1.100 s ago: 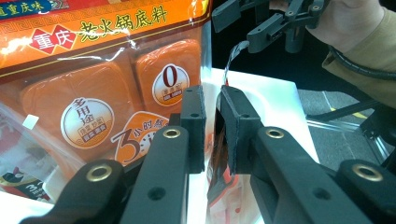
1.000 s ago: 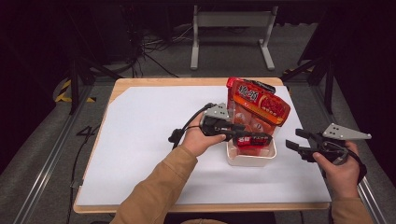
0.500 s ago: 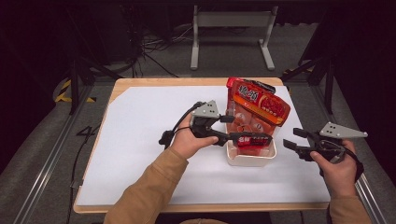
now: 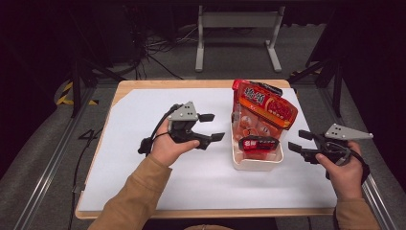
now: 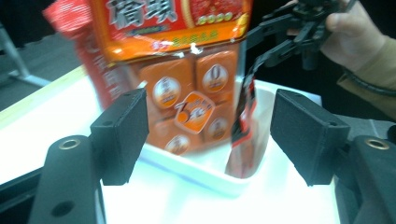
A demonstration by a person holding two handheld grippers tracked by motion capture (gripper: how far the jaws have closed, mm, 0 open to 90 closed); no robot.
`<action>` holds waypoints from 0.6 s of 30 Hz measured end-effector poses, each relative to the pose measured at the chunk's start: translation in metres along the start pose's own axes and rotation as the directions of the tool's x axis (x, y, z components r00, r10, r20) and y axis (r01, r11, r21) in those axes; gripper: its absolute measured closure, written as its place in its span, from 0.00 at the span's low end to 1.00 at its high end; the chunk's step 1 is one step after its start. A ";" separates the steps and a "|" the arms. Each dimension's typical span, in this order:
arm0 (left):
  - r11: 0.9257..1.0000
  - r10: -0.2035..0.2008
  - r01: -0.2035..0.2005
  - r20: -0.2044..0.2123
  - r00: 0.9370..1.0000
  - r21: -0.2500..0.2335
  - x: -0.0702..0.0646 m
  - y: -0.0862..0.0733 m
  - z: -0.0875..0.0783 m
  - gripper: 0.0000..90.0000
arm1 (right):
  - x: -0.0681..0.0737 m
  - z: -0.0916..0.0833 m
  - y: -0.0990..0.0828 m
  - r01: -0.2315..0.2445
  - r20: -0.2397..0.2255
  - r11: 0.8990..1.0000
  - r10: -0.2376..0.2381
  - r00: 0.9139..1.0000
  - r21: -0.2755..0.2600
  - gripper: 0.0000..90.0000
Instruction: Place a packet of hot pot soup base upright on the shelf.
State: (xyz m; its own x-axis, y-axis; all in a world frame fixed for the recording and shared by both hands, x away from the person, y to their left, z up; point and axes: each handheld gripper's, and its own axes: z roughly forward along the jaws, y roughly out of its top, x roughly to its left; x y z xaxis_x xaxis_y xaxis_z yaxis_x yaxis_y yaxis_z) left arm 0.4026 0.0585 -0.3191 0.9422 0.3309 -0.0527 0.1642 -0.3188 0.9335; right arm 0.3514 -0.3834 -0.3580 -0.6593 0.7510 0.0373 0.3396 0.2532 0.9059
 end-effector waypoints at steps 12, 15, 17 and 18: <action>0.999 -0.041 0.041 -0.115 0.993 0.003 0.012 -0.033 -0.048 0.28 | -0.001 0.001 -0.002 -0.001 0.005 1.000 0.001 1.000 0.010 0.34; 0.999 -0.043 0.043 -0.143 0.989 -0.002 0.014 -0.041 -0.061 0.27 | -0.002 0.002 -0.003 -0.005 0.007 1.000 0.005 1.000 0.013 0.34; 0.998 -0.063 0.063 -0.160 0.985 -0.006 0.016 -0.048 -0.069 0.27 | -0.002 0.002 -0.004 -0.006 0.008 1.000 0.006 1.000 0.015 0.34; 0.998 -0.065 0.065 -0.171 0.983 -0.005 0.017 -0.051 -0.073 0.26 | -0.003 0.003 -0.004 -0.007 0.008 1.000 0.007 1.000 0.015 0.33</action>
State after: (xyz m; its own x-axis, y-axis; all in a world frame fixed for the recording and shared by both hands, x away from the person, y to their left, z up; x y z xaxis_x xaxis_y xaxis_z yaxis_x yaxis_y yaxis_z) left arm 0.3886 0.1450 -0.3415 0.8656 0.4981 -0.0516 0.2235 -0.2920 0.9299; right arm 0.3535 -0.3850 -0.3633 -0.6514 0.7577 0.0401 0.3540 0.2567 0.8993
